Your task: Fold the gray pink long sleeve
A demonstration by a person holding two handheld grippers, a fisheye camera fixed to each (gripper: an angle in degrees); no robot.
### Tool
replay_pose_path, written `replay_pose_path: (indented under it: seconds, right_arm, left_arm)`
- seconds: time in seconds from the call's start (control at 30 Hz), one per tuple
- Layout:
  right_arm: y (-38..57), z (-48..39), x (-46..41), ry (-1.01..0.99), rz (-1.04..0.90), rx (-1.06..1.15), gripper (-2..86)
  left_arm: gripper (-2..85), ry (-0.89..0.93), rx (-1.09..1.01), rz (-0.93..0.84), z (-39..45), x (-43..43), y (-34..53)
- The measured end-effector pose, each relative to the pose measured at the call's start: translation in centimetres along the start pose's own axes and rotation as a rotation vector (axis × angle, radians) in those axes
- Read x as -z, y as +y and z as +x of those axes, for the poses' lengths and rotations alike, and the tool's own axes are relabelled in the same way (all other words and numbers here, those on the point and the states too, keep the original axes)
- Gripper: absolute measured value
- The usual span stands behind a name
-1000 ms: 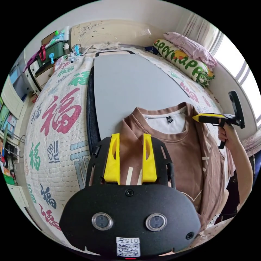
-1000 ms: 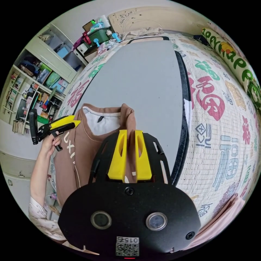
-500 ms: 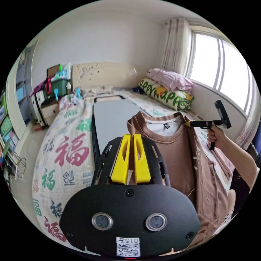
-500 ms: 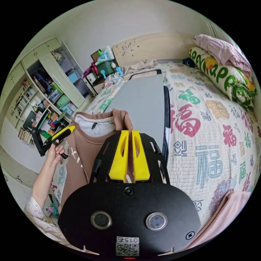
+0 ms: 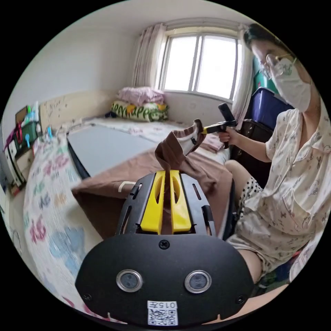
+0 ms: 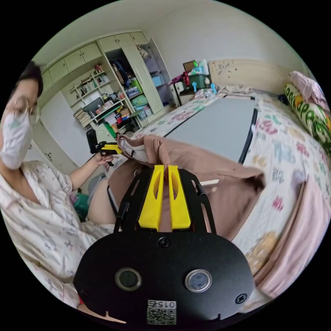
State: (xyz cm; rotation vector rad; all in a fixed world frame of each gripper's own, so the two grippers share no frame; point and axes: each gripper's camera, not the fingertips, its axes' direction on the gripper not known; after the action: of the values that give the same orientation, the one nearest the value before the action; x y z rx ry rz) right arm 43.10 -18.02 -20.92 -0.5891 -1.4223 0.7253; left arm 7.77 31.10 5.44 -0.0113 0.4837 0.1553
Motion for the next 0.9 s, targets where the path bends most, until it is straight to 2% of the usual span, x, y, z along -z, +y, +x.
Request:
replay_pose_path:
  seconds: [0.13,0.3,0.47,0.6,0.7,0.83,0.9]
  right_arm:
    - [6.7,-2.0,-0.5,0.036,-0.093,-0.013,1.4]
    - [8.4,-2.7,0.9,0.128,-0.182,0.068,3.0]
    - [9.2,-0.7,3.8,0.091,-0.231,0.034,4.2]
    - [9.2,1.7,6.3,-0.002,-0.251,-0.009,1.7]
    - [7.6,5.1,9.5,0.024,-0.164,-0.105,2.3]
    - [3.6,15.4,14.9,-0.073,0.109,-0.442,7.5]
    - [1.9,19.6,16.4,-0.106,0.229,-0.523,8.8]
  left_arm:
    - [1.2,-0.010,0.045,-0.091,3.6,-1.1,4.0]
    - [1.1,-0.062,0.074,-0.171,5.2,-2.2,5.5]
    - [1.3,-0.038,0.200,-0.175,4.9,-1.8,7.3]
    - [1.8,-0.018,0.263,-0.148,4.2,-1.4,8.2]
    - [2.7,-0.031,0.327,-0.092,2.5,-0.4,7.9]
    - [9.2,-0.114,0.603,0.067,-4.6,1.4,6.7]
    - [10.6,-0.115,0.710,0.141,-8.3,1.5,6.0]
